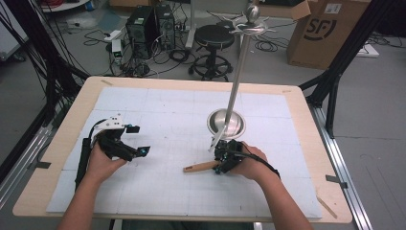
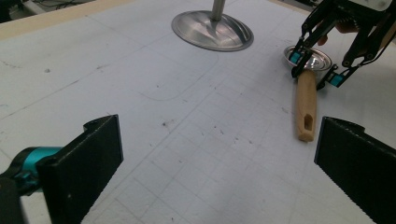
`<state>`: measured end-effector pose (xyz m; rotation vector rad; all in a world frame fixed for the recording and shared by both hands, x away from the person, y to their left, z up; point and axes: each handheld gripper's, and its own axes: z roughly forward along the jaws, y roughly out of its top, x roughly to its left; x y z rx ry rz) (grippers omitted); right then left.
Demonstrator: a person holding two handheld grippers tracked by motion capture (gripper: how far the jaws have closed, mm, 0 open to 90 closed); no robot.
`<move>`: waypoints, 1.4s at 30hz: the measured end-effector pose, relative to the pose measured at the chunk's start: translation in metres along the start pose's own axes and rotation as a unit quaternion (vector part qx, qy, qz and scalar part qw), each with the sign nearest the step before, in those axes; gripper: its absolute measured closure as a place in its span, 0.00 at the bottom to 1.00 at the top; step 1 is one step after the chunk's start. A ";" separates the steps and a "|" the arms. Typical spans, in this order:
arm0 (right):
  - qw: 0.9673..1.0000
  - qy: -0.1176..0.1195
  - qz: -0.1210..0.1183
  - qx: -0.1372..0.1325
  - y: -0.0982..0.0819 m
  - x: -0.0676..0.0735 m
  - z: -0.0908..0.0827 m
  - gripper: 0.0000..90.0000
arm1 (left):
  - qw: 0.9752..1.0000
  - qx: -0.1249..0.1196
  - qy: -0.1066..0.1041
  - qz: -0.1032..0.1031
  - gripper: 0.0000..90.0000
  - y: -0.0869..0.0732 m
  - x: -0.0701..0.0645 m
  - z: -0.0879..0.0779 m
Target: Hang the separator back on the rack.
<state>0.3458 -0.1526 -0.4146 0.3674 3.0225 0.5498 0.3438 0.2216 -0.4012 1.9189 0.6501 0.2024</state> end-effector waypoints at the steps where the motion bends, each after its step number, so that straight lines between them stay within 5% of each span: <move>1: 1.000 -0.003 0.000 0.001 0.000 0.001 0.000 0.67 | 1.000 0.002 -0.001 0.002 0.02 0.000 0.000 0.000; 29: 1.000 -0.004 0.000 0.017 0.005 0.005 -0.002 0.77 | 1.000 -0.001 0.001 0.003 0.02 0.001 -0.002 -0.003; 38: 0.998 -0.020 -0.003 -0.056 0.003 0.011 -0.023 0.77 | 1.000 -0.003 0.005 0.000 0.02 0.001 0.000 -0.005; 42: 0.994 -0.017 0.000 -0.105 -0.003 0.010 -0.034 0.77 | 1.000 -0.002 0.004 0.001 0.02 0.001 0.000 -0.004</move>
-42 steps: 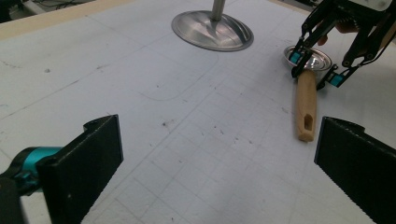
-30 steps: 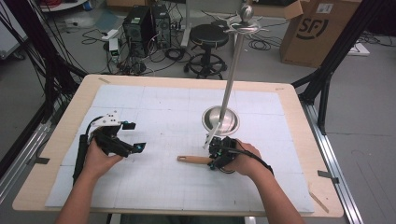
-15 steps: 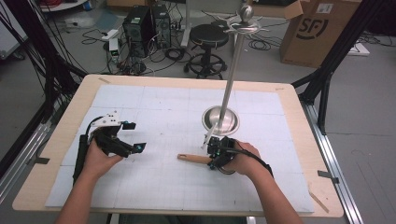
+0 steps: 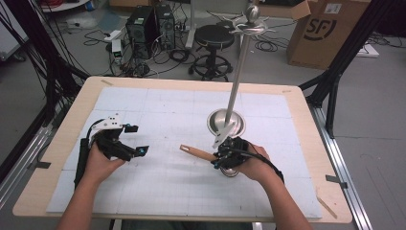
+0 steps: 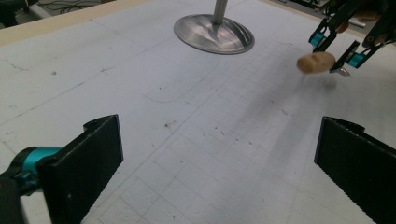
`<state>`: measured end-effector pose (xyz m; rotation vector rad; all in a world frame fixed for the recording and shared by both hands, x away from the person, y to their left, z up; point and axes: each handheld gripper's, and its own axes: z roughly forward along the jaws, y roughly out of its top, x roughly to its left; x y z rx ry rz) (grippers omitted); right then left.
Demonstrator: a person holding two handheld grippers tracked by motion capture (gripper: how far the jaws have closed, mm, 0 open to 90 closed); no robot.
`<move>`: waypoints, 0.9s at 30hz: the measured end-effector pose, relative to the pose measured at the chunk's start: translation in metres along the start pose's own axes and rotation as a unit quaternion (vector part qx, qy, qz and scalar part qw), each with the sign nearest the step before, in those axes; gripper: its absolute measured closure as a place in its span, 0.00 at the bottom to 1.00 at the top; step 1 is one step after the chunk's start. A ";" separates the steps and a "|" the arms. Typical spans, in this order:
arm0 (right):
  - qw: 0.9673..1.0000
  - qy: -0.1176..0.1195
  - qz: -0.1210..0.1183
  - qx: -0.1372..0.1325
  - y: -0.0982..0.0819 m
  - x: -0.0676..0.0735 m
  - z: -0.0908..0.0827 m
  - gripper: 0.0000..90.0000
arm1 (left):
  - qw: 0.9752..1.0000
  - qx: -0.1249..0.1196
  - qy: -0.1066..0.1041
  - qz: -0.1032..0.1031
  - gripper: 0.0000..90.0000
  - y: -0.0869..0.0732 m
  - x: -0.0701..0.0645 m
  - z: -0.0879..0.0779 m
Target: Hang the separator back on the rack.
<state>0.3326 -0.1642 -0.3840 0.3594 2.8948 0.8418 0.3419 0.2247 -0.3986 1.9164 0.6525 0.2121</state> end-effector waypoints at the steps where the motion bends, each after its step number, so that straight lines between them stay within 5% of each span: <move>1: 1.000 -0.001 0.007 -0.007 -0.001 0.000 -0.003 0.77 | 1.000 0.000 0.000 0.001 0.02 0.000 0.000 0.000; 10: 0.995 -0.005 0.035 -0.096 -0.004 -0.005 -0.024 0.77 | 1.000 -0.006 -0.001 0.000 0.02 0.001 0.000 -0.001; 18: 0.978 -0.012 0.066 -0.195 -0.011 -0.010 -0.048 0.77 | 1.000 -0.010 -0.002 0.002 0.02 0.001 0.000 -0.002; 27: 0.965 -0.019 0.081 -0.248 -0.018 -0.018 -0.065 0.77 | 1.000 -0.005 -0.002 0.001 0.02 0.001 0.000 -0.002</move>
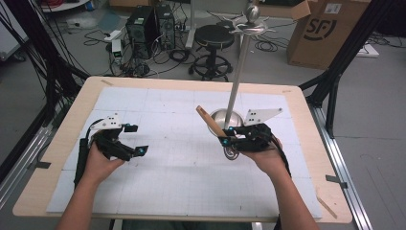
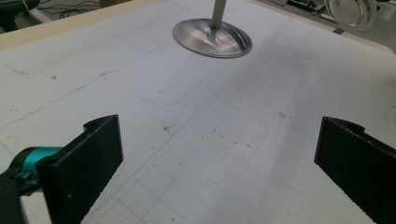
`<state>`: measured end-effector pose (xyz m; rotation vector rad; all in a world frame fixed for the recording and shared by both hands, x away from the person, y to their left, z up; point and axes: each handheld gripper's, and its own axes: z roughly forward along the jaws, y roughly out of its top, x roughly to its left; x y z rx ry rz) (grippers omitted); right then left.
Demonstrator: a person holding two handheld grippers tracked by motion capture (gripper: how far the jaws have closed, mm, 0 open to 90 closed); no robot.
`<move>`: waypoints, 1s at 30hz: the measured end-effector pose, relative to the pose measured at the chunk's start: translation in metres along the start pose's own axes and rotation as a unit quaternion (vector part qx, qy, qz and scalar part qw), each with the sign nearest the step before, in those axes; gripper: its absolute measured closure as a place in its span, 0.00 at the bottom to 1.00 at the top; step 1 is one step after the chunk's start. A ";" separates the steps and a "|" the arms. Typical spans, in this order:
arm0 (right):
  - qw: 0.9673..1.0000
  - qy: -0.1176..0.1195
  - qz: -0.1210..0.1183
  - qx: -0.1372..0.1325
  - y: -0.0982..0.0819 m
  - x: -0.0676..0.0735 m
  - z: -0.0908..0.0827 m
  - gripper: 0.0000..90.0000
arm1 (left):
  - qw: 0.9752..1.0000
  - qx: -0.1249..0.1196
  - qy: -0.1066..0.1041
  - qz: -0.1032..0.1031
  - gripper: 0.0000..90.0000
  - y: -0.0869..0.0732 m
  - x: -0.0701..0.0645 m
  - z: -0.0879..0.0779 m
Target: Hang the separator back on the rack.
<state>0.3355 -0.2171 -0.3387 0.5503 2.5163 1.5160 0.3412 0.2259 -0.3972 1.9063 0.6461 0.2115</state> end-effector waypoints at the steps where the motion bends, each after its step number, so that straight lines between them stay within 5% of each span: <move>1: 1.000 -0.004 0.000 -0.004 0.000 0.000 -0.001 0.77 | 1.000 -0.001 -0.001 -0.001 0.02 0.000 0.000 0.001; 30: 0.996 -0.041 0.016 -0.075 0.026 -0.018 -0.058 0.77 | 1.000 -0.007 -0.002 -0.001 0.02 0.000 0.001 0.000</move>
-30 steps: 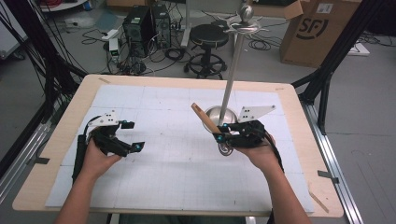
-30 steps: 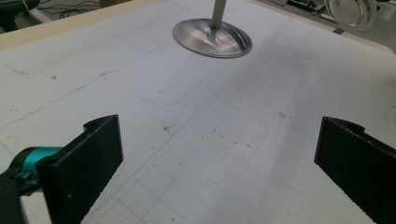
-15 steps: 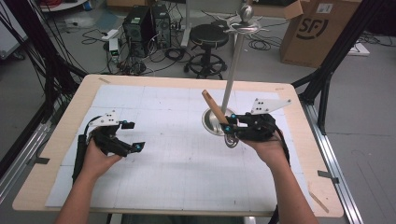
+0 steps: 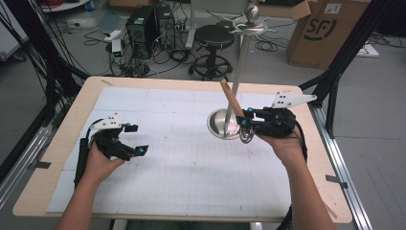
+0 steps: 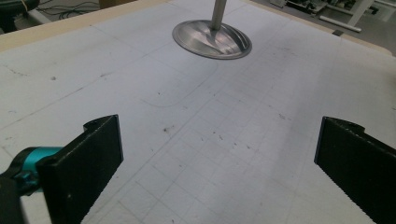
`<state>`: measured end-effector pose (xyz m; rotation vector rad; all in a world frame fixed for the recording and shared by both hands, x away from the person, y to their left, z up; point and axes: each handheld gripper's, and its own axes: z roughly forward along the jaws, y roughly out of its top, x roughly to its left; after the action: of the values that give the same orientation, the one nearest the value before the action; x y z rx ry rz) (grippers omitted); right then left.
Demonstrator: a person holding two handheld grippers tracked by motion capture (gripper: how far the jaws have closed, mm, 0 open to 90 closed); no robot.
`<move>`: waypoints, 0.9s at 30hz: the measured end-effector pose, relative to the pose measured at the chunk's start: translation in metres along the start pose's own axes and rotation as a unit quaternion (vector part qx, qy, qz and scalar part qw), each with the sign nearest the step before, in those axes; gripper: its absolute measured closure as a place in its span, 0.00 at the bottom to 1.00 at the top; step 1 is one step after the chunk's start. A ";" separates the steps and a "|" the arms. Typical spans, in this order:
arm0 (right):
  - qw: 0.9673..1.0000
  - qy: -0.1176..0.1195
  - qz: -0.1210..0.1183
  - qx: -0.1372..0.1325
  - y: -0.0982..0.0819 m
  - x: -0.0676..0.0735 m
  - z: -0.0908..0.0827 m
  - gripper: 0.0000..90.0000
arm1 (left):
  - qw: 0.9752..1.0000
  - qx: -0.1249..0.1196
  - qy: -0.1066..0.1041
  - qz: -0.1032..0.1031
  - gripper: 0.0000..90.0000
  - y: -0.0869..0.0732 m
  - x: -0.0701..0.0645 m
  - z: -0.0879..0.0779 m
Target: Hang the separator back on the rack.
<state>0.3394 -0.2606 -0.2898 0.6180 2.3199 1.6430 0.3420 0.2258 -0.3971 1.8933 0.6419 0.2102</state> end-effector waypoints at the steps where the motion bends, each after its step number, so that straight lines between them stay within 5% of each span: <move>1: 1.000 -0.002 0.000 -0.003 0.001 -0.001 -0.002 0.77 | 1.000 0.000 0.000 0.000 0.02 0.000 0.000 0.000; 27: 0.998 -0.042 -0.005 -0.051 0.036 -0.017 -0.047 0.77 | 1.000 0.002 -0.001 0.000 0.02 0.000 -0.001 0.001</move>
<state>0.3426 -0.2977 -0.2408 0.6393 2.1619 1.6842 0.3419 0.2248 -0.3974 1.8968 0.6413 0.2070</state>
